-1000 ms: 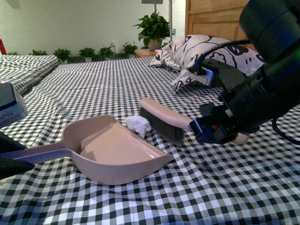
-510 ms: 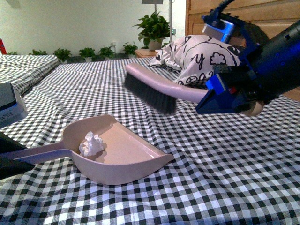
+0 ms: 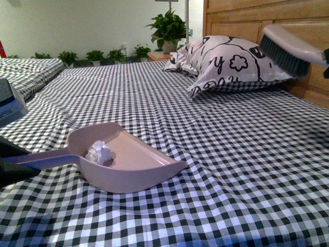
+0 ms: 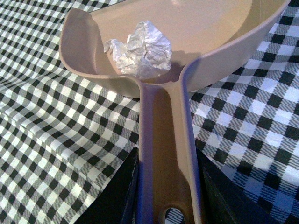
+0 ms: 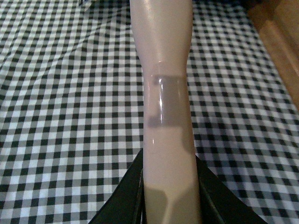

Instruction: Clean up trash

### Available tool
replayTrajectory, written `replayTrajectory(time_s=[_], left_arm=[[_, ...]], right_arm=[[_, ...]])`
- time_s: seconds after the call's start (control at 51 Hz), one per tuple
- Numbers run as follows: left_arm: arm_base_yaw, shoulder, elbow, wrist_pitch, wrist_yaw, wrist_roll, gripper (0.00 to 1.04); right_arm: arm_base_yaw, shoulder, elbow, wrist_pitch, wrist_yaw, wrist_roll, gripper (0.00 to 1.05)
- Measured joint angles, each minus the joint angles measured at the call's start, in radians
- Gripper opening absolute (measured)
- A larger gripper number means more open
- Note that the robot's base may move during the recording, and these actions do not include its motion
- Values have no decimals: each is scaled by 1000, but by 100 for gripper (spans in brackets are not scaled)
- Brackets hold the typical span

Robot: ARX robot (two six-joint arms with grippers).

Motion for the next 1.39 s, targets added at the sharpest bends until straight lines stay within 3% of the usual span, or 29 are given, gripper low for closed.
replayTrajectory(time_s=[0.196,0.353,0.529,0.902,1.392], left_arm=[[9,-38,2,90,-45,-94,29],[14,-95,6,257,-121,-243,29],[19,-208,-10,438,-346,-418,29],[80,-582,-178,437,-401,-546,29],[153,-985,-321,279,-315,-593,29]], right_arm=[[-42,-110,-14,-14,-34,2,21],[-63,-187,-35,-6,-37,13,21],[-108,-298,-60,-24,-90,87,21],[-155,-565,-112,-146,-284,220,21],[-204,-764,-193,-174,-286,307,21]])
